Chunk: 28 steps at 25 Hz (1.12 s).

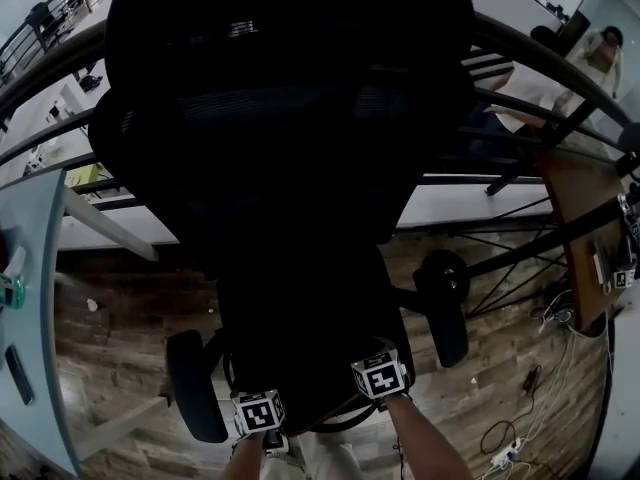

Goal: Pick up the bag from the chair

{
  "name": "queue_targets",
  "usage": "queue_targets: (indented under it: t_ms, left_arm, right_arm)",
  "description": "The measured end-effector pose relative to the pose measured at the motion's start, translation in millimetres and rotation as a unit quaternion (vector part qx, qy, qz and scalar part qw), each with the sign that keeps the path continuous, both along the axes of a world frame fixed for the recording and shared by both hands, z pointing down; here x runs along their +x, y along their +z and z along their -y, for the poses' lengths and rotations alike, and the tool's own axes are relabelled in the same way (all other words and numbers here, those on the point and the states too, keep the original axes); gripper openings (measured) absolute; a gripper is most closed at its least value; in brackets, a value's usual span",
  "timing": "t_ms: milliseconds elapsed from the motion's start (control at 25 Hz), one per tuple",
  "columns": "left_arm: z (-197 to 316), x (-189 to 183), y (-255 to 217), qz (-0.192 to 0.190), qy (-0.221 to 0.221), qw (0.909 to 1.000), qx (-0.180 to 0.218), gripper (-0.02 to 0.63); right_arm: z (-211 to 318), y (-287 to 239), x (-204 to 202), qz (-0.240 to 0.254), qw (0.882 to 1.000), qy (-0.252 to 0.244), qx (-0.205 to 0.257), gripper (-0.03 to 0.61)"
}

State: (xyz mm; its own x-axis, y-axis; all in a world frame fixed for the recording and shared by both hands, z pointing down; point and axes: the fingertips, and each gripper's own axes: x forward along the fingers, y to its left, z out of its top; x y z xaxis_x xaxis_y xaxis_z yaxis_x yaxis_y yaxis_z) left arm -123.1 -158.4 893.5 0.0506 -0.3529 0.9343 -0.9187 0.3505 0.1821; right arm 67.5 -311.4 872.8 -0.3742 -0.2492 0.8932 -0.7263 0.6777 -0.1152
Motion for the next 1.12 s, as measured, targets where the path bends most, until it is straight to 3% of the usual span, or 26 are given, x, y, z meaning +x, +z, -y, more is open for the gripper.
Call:
queue_targets:
  t_ms: [240,520,680,1120]
  left_arm:
    - [4.2,1.8,2.3,0.004,0.012,0.9999,-0.007,0.236]
    - [6.0,9.0,-3.5,0.007,0.028,0.9996,0.0,0.107]
    - [6.7,11.5,-16.6,-0.005,0.034,0.9993,0.016,0.049]
    - [3.8,17.8,-55.9,-0.022,0.045,0.9971,0.058,0.015]
  right_arm:
    - [0.6,4.6,-1.2,-0.01,1.0,-0.013,-0.002,0.17]
    - [-7.6,2.2,-2.5,-0.014,1.0,-0.026,0.006,0.06]
    - [-13.2,-4.7,-2.2,-0.011,1.0,-0.019,0.013,0.031]
    - [-39.4,-45.9,-7.4,0.014,0.999,0.004,0.031,0.017]
